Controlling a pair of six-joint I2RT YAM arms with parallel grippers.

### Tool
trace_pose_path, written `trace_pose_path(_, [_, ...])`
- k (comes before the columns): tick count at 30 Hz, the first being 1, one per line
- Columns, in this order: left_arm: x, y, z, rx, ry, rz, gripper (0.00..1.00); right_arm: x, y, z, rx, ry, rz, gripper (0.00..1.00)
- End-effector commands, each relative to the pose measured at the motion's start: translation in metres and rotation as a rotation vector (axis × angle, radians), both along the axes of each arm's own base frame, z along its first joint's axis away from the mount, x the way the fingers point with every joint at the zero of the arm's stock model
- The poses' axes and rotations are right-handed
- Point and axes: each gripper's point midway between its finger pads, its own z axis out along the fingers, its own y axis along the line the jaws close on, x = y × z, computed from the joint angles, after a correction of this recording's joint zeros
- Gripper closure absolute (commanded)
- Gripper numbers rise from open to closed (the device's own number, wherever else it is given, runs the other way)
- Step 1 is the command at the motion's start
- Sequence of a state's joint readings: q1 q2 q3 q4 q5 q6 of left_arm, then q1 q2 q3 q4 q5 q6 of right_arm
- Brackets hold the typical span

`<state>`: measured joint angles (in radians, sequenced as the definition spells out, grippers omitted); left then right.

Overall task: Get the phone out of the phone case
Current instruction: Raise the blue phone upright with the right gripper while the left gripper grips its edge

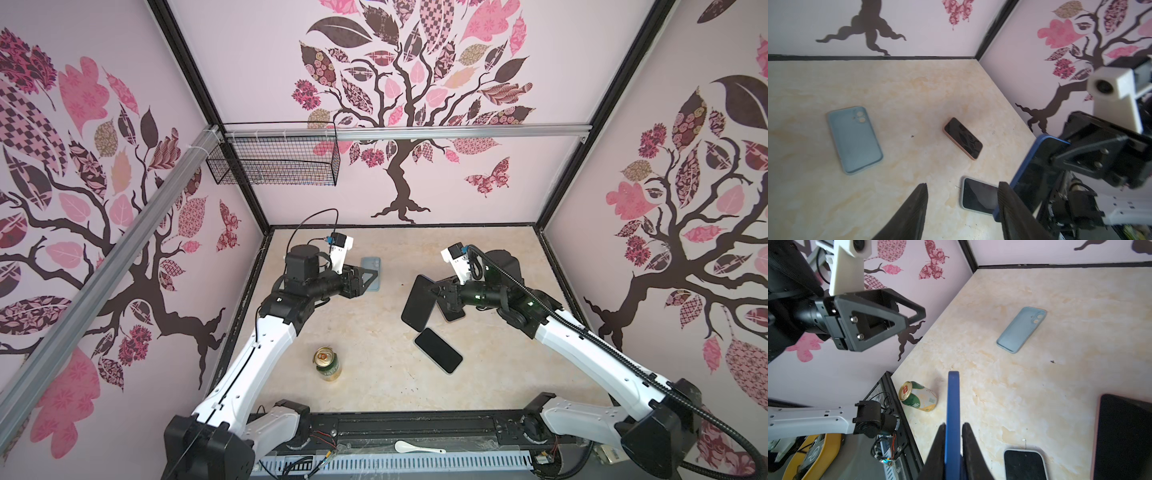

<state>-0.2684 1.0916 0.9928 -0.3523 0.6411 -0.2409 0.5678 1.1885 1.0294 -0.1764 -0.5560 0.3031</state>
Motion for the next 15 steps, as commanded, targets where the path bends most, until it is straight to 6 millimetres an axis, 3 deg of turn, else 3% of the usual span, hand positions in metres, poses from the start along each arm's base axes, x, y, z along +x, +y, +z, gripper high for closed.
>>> trace_pose_path(1, [-0.053, -0.017, 0.001, -0.104, 0.036, -0.218, 0.45, -0.014, 0.021, 0.048, 0.143, -0.062, 0.164, 1.0])
trace_pose_path(3, [-0.074, -0.021, 0.008, -0.161, 0.008, -0.301, 0.52, -0.022, 0.026, 0.058, 0.183, -0.067, 0.224, 1.0])
trace_pose_path(8, [-0.104, -0.026, 0.014, -0.218, -0.005, -0.426, 0.49, -0.047, 0.032, 0.081, 0.267, -0.081, 0.393, 1.0])
trace_pose_path(15, [-0.118, -0.037, 0.009, -0.214, 0.015, -0.502, 0.44, -0.055, 0.035, 0.091, 0.307, -0.094, 0.452, 1.0])
